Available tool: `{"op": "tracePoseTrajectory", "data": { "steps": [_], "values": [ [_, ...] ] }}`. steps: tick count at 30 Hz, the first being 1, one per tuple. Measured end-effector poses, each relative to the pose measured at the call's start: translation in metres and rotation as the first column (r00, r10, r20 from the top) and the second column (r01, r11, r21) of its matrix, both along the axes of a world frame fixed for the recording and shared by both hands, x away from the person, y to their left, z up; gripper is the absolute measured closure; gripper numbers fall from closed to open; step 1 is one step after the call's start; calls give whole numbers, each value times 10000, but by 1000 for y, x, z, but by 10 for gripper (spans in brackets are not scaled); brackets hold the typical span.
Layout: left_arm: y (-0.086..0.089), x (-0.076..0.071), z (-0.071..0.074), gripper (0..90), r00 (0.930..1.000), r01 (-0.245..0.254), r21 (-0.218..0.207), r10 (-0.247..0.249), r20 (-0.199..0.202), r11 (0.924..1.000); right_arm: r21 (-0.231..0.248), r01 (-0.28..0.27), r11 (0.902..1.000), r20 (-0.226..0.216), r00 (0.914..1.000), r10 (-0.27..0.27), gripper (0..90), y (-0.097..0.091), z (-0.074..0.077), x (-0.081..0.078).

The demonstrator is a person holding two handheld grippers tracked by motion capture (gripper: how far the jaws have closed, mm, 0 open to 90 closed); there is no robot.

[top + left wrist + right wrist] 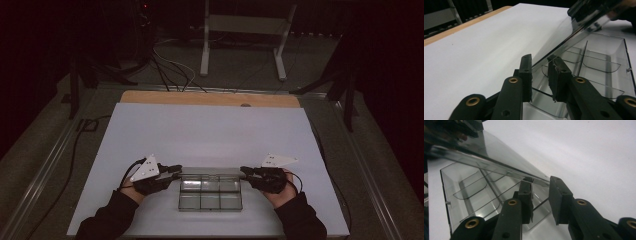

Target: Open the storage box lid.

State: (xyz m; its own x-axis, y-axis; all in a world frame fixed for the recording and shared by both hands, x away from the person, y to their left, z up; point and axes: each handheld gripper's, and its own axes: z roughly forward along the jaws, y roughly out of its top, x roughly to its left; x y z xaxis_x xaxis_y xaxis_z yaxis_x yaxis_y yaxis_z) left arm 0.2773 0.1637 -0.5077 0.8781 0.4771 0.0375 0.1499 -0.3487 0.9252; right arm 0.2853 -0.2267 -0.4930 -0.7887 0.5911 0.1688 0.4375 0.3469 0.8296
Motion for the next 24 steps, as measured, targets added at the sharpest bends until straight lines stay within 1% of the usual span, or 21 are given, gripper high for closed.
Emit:
{"op": "tracePoseTrajectory", "data": {
  "steps": [7,12,19,24],
  "values": [
    [-1,4,1,775,9997,-241,-207,239,-88,9995,263,330,9991,-245,9992,-323,733,1,1,3],
    [-3,7,0,776,9991,-417,-228,415,-111,9989,333,594,9977,-282,9979,-585,738,2,3,5],
    [-7,11,2,776,9970,-721,-544,704,-330,9959,439,930,9947,-326,9953,-916,753,4,3,7],
    [-9,14,2,784,9950,-942,-603,919,-399,9937,449,1217,9916,-308,9923,-1204,758,6,4,9]
  ]
}}
